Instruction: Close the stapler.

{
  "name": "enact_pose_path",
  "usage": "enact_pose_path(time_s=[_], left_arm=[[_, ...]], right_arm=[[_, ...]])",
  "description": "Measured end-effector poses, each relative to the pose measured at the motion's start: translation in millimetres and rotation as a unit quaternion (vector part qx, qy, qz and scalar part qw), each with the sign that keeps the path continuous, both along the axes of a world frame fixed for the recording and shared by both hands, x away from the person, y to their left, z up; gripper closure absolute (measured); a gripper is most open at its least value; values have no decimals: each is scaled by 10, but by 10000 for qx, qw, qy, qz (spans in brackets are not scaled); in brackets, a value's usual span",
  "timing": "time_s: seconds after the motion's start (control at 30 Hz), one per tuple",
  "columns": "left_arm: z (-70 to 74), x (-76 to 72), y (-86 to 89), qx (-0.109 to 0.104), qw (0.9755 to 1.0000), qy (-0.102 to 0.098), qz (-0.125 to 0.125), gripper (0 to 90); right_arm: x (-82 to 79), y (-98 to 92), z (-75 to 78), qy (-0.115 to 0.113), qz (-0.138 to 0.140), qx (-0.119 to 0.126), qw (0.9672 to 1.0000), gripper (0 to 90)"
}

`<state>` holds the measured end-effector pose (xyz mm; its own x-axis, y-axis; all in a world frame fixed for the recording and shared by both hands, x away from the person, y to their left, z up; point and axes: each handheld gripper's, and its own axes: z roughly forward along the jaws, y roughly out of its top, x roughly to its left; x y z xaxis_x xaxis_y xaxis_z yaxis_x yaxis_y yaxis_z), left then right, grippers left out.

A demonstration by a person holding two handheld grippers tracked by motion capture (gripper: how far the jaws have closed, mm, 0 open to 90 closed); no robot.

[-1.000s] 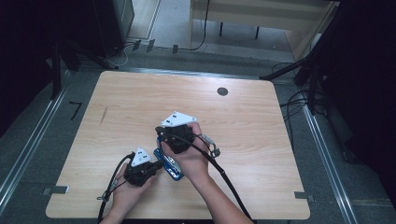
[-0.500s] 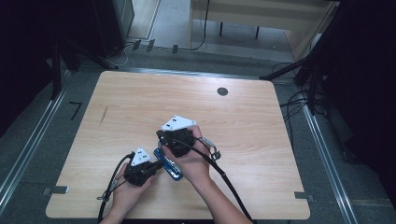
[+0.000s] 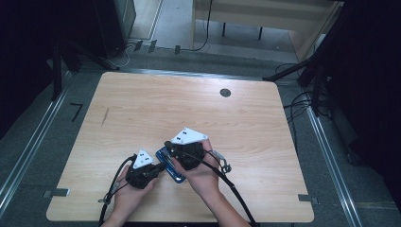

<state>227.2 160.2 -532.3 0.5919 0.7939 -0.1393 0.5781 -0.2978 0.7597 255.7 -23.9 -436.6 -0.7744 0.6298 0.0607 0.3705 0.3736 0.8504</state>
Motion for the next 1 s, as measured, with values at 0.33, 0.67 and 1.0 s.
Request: enact_pose_path(time_s=[0.33,0.67,1.0], left_arm=[[1,-6,0,-6,10000,30,-95,900],[1,-17,-5,12,9998,45,-217,900],[1,-23,-12,14,9997,34,-252,900]], right_arm=[[-158,-177,-132,52,-42,6,10000,900],[-279,-298,-321,174,-87,5,9998,900],[-347,-373,-530,367,-135,-43,9992,900]])
